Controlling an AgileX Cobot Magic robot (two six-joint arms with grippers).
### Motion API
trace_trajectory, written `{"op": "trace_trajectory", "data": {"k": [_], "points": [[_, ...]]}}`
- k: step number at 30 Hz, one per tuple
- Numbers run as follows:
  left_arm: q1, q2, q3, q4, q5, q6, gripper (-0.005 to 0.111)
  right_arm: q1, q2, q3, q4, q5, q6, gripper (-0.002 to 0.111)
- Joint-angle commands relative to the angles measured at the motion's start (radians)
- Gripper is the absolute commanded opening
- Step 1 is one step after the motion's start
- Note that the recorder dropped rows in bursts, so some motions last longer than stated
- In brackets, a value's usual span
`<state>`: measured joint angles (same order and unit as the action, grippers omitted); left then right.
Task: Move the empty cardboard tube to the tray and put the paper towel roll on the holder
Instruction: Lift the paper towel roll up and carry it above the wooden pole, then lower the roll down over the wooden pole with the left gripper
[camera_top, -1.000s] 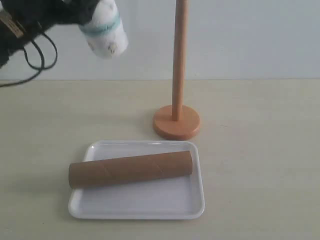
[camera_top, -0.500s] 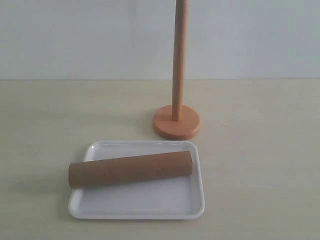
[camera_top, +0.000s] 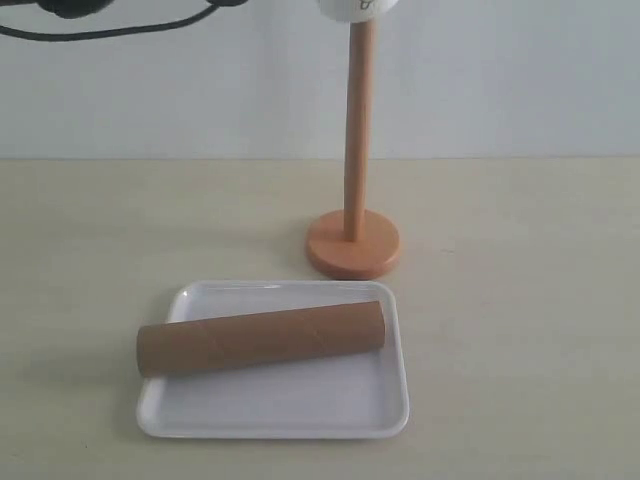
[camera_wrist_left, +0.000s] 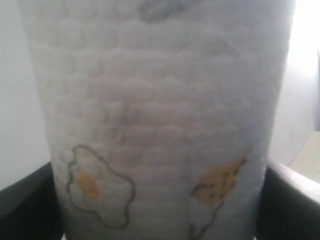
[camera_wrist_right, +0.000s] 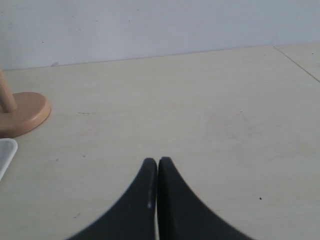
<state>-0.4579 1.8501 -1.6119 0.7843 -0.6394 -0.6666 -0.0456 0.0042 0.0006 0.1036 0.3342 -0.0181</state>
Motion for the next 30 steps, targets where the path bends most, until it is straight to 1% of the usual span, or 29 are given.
{"op": "trace_trajectory", "data": {"k": [1,7,9,10,11,12,15,17,20,25,30], "points": [[-0.023,0.005,-0.017,-0.037,-0.024,0.039,0.004,-0.004,-0.004,-0.001,-0.007,-0.007,-0.002,0.0],[-0.029,0.006,-0.017,-0.022,-0.014,0.006,0.004,-0.004,-0.004,-0.001,-0.007,-0.007,-0.002,0.0],[-0.029,0.006,-0.017,0.008,-0.011,-0.011,0.004,-0.004,-0.004,-0.001,-0.007,-0.007,-0.002,0.0],[-0.029,0.006,-0.017,0.053,0.017,-0.028,0.004,-0.004,-0.004,-0.001,-0.007,-0.007,-0.002,0.0],[-0.029,0.006,-0.017,0.071,0.024,-0.04,0.004,-0.004,-0.004,-0.001,-0.007,-0.007,-0.002,0.0],[-0.029,0.006,-0.017,0.122,0.028,-0.076,0.004,-0.004,-0.004,-0.001,-0.007,-0.007,-0.002,0.0],[-0.031,0.011,-0.017,0.192,0.045,-0.114,0.004,-0.004,-0.004,-0.001,-0.007,-0.007,-0.002,0.0],[-0.031,0.018,-0.015,0.235,0.05,-0.166,0.004,-0.004,-0.004,-0.001,-0.007,-0.007,-0.002,0.0],[-0.031,0.02,0.026,0.238,0.05,-0.186,0.004,-0.004,-0.004,-0.001,-0.007,-0.007,-0.002,0.0],[-0.031,0.025,0.122,0.215,0.041,-0.096,0.004,-0.004,-0.004,-0.001,-0.007,-0.007,-0.002,0.0],[-0.031,0.064,0.148,0.215,0.03,-0.095,0.004,-0.004,-0.004,-0.001,-0.007,-0.007,-0.002,0.0]]}}
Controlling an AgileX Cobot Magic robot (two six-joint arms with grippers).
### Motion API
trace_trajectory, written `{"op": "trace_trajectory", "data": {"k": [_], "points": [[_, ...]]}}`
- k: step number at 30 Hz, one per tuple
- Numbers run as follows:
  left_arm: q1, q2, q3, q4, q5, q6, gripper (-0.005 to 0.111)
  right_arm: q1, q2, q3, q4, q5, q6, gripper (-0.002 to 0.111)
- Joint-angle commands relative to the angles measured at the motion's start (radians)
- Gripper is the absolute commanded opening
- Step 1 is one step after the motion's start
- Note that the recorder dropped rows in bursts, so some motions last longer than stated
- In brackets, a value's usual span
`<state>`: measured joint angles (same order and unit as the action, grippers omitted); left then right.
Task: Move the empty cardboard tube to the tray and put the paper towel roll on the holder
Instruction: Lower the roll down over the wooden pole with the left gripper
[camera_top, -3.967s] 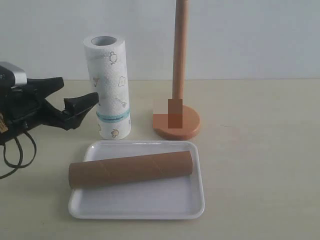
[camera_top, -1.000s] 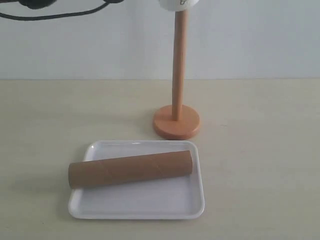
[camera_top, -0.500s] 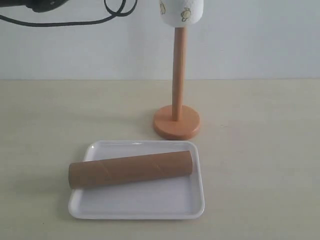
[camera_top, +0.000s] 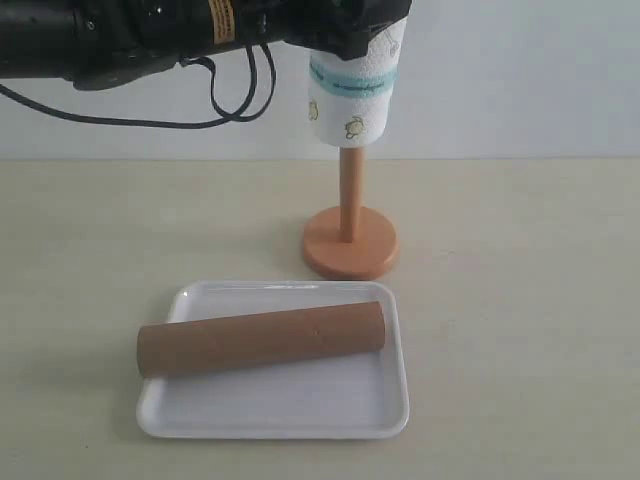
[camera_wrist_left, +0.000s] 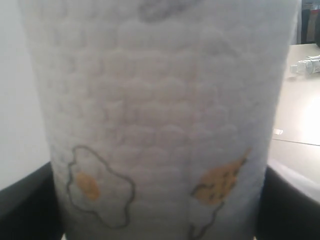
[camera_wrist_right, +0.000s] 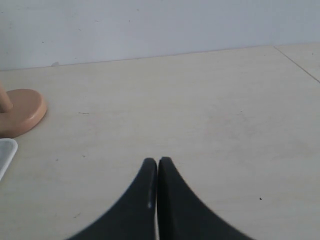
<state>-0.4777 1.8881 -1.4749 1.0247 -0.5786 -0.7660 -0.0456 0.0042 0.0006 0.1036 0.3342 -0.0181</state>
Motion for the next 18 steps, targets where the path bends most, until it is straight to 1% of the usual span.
{"op": "trace_trajectory", "data": {"k": [1,7,14,18], "points": [[-0.011,0.04,0.015,-0.028,-0.036,0.005,0.004,-0.004,-0.004,-0.001,-0.007,-0.007,-0.002,0.0],[-0.011,0.116,0.034,-0.041,-0.06,0.007,0.004,-0.004,-0.004,-0.001,-0.007,-0.007,-0.002,0.0],[-0.009,0.125,0.067,-0.043,-0.058,0.026,0.004,-0.004,-0.004,-0.001,-0.007,-0.007,-0.002,0.0],[0.009,0.125,0.099,-0.06,-0.058,0.042,0.004,-0.004,-0.004,-0.001,-0.007,-0.007,-0.002,0.0]]}}
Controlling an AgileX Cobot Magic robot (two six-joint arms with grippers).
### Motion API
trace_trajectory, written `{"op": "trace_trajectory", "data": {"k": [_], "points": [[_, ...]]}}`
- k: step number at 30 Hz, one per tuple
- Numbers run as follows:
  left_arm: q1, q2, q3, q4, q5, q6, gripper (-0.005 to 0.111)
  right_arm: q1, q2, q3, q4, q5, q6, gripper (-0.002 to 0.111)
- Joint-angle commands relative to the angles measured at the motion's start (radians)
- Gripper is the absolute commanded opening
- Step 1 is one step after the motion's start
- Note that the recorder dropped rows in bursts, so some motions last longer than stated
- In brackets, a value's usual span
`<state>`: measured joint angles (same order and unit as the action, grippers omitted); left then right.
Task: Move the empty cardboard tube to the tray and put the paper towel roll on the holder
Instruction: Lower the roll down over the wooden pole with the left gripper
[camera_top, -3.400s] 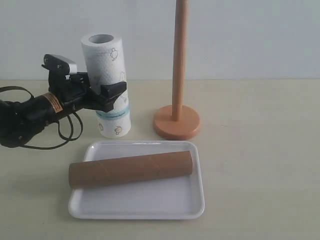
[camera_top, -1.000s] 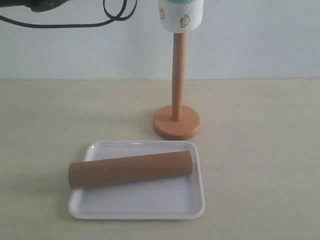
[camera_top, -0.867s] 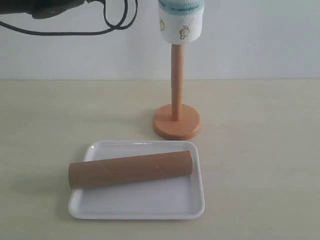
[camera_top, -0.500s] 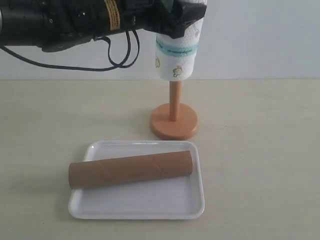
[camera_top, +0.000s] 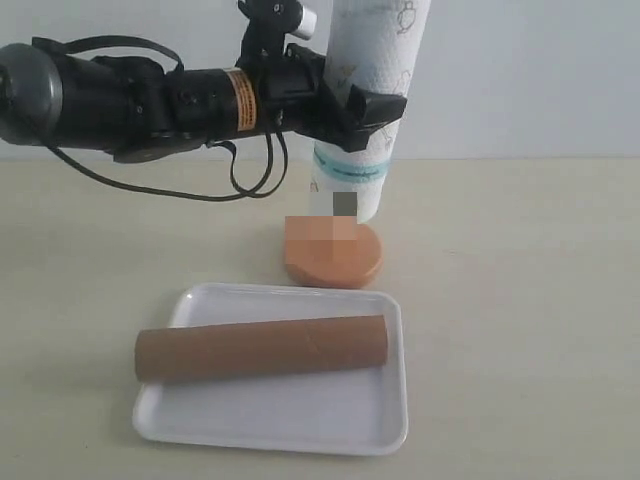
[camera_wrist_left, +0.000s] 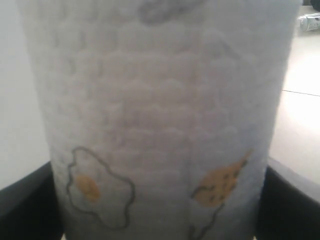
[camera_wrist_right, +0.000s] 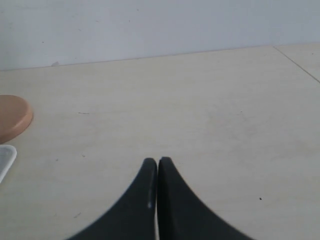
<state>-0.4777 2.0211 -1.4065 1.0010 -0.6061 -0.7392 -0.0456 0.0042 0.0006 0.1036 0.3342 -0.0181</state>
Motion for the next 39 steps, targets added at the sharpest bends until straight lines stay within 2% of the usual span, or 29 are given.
{"op": "trace_trajectory", "data": {"k": [1,4,11,13,15,16,17,18,20,23,32,39], "points": [[0.02,-0.008,0.054,-0.096,-0.038,0.049,0.004,-0.004,-0.004,-0.001,-0.007,-0.007,-0.002,0.0],[0.03,-0.008,0.078,-0.164,-0.071,0.128,0.004,-0.004,-0.004,-0.001,-0.007,-0.007,-0.002,0.0],[0.03,0.064,0.078,-0.28,-0.067,0.131,0.004,-0.004,-0.004,-0.001,-0.007,-0.007,-0.002,0.0],[0.03,0.073,0.078,-0.28,-0.067,0.155,0.01,-0.004,-0.004,-0.001,-0.007,-0.007,-0.002,0.0],[0.03,0.073,0.078,-0.28,-0.067,0.172,0.029,-0.004,-0.004,-0.001,-0.007,-0.007,-0.002,0.0],[0.03,0.073,0.078,-0.28,-0.067,0.172,0.045,-0.004,-0.004,-0.001,-0.007,-0.007,-0.002,0.0],[0.03,0.073,0.078,-0.28,-0.067,0.172,0.054,-0.004,-0.004,-0.001,-0.007,-0.007,-0.002,0.0],[0.03,0.075,0.078,-0.28,-0.067,0.172,0.071,-0.004,-0.004,-0.001,-0.007,-0.007,-0.002,0.0],[0.03,0.075,0.078,-0.28,-0.056,0.172,0.084,-0.004,-0.004,-0.001,-0.007,-0.007,-0.002,0.0],[0.03,0.073,0.078,-0.28,-0.052,0.172,0.094,-0.004,-0.004,-0.001,-0.007,-0.007,-0.002,0.0],[0.03,0.035,0.078,-0.28,-0.031,0.164,0.098,-0.004,-0.004,-0.001,-0.007,-0.007,-0.002,0.0],[0.03,-0.062,0.078,-0.28,0.076,0.164,0.098,-0.004,-0.004,-0.001,-0.007,-0.01,-0.002,0.0]]}}
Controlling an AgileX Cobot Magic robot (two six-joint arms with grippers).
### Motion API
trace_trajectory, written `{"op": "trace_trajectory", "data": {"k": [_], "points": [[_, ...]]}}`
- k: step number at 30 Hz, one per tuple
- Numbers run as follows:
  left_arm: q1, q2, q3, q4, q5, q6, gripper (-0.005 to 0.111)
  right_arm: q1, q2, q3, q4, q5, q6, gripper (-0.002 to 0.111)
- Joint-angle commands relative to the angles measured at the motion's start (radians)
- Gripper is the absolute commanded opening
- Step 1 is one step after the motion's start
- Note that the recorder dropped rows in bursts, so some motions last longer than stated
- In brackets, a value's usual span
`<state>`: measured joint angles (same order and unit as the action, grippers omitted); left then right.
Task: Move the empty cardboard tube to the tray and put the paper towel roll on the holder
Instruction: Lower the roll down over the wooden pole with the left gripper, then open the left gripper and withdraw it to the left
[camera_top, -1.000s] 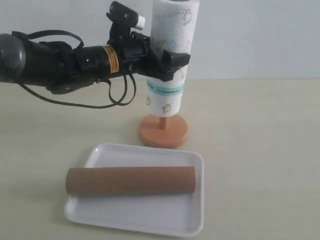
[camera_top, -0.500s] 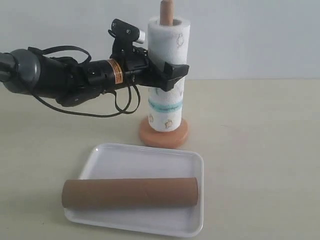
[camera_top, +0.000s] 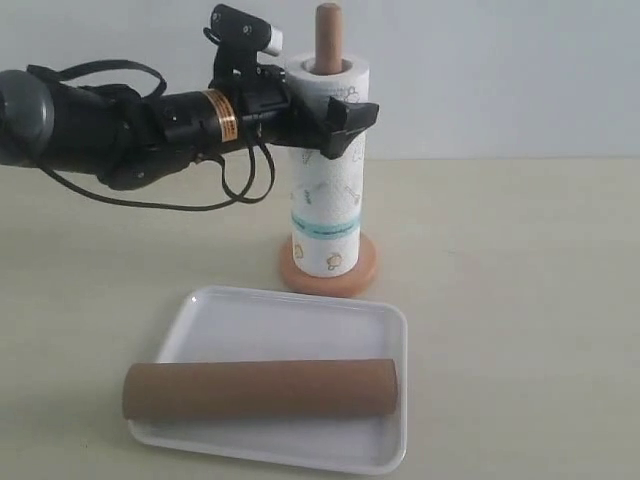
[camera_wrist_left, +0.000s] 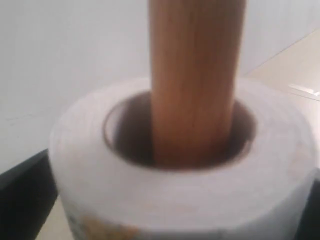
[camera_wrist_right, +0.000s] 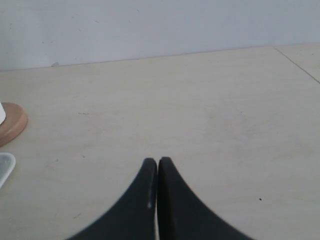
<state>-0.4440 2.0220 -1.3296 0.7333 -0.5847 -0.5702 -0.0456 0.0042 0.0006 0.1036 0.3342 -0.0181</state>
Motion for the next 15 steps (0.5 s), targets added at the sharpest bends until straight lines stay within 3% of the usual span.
{"op": "trace_trajectory", "data": {"k": [1,15], "points": [[-0.003,-0.078,0.001,-0.011,0.059,-0.01,0.098,-0.004,-0.004,-0.001,-0.007,-0.01,-0.002,0.0],[-0.007,-0.228,0.001,-0.008,-0.018,-0.09,0.098,-0.004,-0.004,-0.001,-0.007,-0.01,-0.002,0.0]]}}
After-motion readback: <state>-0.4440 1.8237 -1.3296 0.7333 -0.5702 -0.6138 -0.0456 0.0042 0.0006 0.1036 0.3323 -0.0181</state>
